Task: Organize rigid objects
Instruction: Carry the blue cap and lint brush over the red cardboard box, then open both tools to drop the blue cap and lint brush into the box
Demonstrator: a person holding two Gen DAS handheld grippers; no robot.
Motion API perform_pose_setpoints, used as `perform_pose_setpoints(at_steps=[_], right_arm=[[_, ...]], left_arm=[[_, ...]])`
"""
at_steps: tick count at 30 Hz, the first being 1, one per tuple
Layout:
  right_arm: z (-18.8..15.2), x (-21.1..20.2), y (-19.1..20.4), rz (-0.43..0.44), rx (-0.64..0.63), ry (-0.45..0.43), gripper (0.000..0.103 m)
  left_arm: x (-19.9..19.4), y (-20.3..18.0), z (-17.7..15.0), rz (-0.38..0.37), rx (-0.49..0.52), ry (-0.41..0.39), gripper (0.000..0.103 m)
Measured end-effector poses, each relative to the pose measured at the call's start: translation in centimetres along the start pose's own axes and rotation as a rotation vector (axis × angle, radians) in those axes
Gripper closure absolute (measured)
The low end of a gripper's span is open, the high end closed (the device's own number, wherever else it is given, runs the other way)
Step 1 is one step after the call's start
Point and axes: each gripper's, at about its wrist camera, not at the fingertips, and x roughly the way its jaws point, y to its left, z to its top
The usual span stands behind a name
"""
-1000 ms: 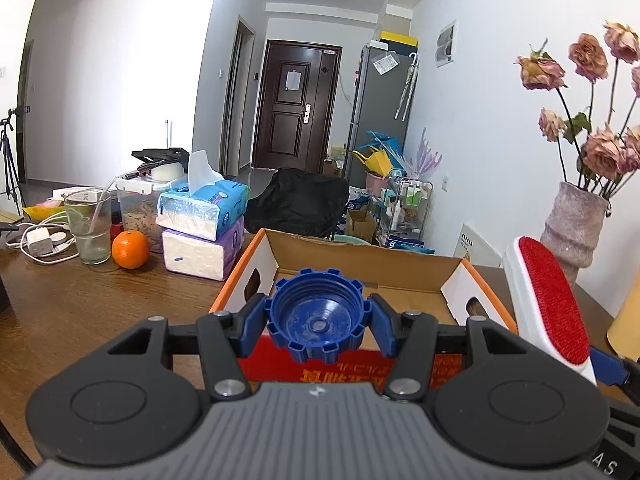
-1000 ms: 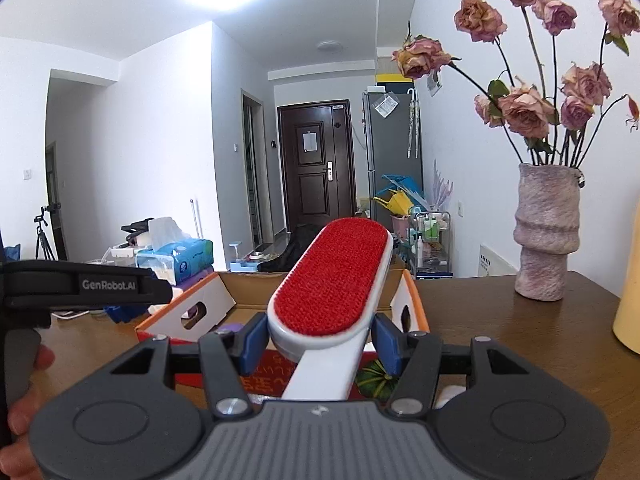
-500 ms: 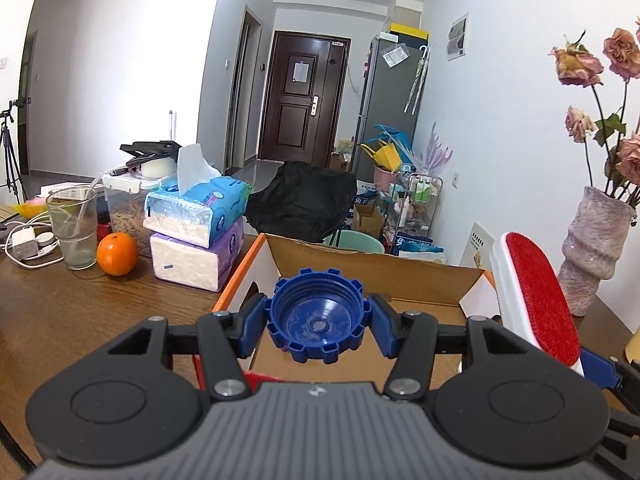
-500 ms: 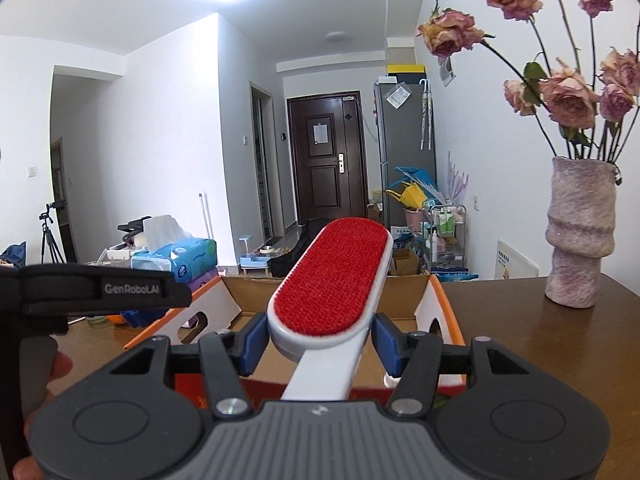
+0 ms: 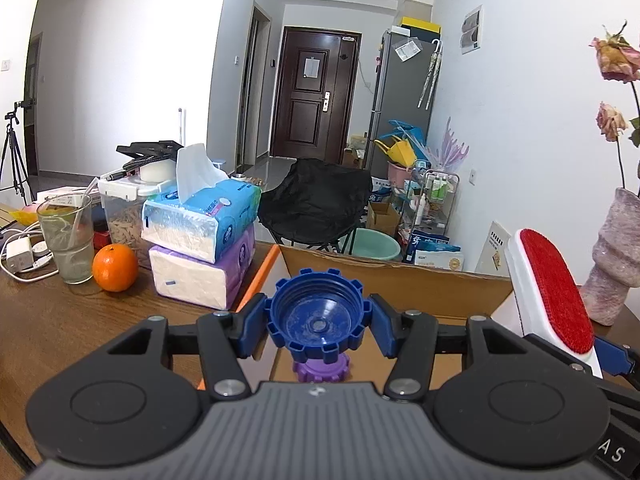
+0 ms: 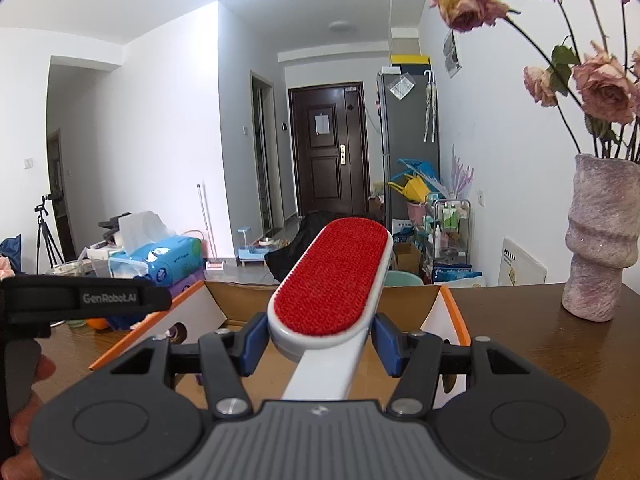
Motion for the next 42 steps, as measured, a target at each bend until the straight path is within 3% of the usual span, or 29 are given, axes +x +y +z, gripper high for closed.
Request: perform_pose_setpoints(at_steps=[27,28,29,30,31,32,33,34,42], right_arm=[[1.3,7.1,-1.0,0.007,0.02,0.183,0.047],[1.4,7.2,-1.1,0.007,0.013,0.2,0.047],[1.5,7.3,-1.0,0.01,0.005,0.224,0.046],[1.4,7.4,-1.0,0.008,0.0,0.24,0.045],[1.4,7.4,-0.9,-0.002,-0.01,0.246,0.033],[1.4,7.4,-0.8,-0.015,-0.016,0.246,0.023],[1.5,7.2,-0.8,-0.03,-0.019,0.235,0.005],[1.6,6.9,-0.8,-0.043,-0.018,0.215,0.0],[1.9,6.4,-1.3,-0.065,0.001,0.193,0.0]], left_arm=[[5.9,0.2,0.8,0.041,0.068,0.064,0.047],[5.9,0.2,0.8,0.042,0.072,0.067,0.046],[5.9,0.1,0.8,0.045,0.077,0.07,0.037],[5.9,0.1,0.8,0.048,0.084,0.078,0.027],[5.8,0.1,0.9,0.056,0.085,0.078,0.008],[5.6,0.1,0.9,0.076,0.084,0.07,0.0],[5.3,0.2,1.0,0.095,0.083,0.056,0.0],[5.2,0.2,1.1,0.093,0.082,0.054,0.0],[5.1,0.6,1.4,0.115,0.061,0.066,0.0]])
